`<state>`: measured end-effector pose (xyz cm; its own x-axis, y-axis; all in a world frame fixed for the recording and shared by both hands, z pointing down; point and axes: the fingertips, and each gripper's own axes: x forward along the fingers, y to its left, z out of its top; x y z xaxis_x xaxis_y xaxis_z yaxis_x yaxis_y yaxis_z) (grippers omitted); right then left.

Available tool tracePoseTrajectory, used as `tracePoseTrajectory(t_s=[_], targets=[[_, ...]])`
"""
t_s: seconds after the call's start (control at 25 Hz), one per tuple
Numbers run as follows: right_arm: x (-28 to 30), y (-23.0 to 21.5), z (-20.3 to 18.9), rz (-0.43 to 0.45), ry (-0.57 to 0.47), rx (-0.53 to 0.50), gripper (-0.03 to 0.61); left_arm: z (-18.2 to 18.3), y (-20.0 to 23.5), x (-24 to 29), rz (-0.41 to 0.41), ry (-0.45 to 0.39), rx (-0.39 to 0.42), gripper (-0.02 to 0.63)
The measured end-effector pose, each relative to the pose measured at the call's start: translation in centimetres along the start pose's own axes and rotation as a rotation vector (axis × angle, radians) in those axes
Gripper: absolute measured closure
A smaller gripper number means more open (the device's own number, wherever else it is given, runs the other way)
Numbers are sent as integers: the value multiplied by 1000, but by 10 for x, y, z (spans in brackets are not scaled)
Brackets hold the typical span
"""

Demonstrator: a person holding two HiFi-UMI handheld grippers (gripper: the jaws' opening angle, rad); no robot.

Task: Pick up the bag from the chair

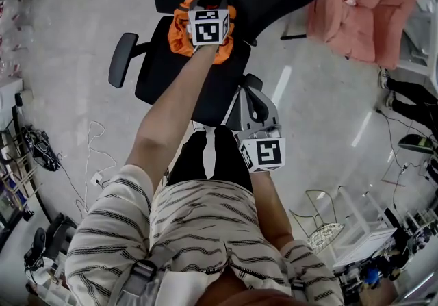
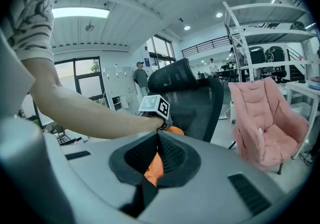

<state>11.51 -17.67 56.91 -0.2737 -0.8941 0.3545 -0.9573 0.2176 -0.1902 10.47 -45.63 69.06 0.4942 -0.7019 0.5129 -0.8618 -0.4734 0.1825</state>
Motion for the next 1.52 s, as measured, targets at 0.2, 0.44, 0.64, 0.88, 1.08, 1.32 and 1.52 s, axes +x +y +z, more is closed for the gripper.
tracePoseTrajectory(t_s=[0.2,0.44,0.64,0.88,1.08,1.32,1.52], targets=[[-3,-6,-3,-14,4,12,561,1,2,6,21,2,-8,476],[-4,-7,-3,-17,6,15,561,1,10,8,47,19,-34,506],[-5,-9,-3,-18,6,17,561,-1,10,3,62,19,-15,560],[-4,-7,0,-11,-2,9,560,5,8,-7,54,-24,-2,583],[-8,-4,3,-11,-8,8,561,14,1,-20,40,-53,3,586],[-12,-2,7,-10,-23,4,560,20,-3,-37,27,-89,-12,586],[-17,2,11,-9,-34,-5,560,25,-5,-55,17,-122,-16,588]])
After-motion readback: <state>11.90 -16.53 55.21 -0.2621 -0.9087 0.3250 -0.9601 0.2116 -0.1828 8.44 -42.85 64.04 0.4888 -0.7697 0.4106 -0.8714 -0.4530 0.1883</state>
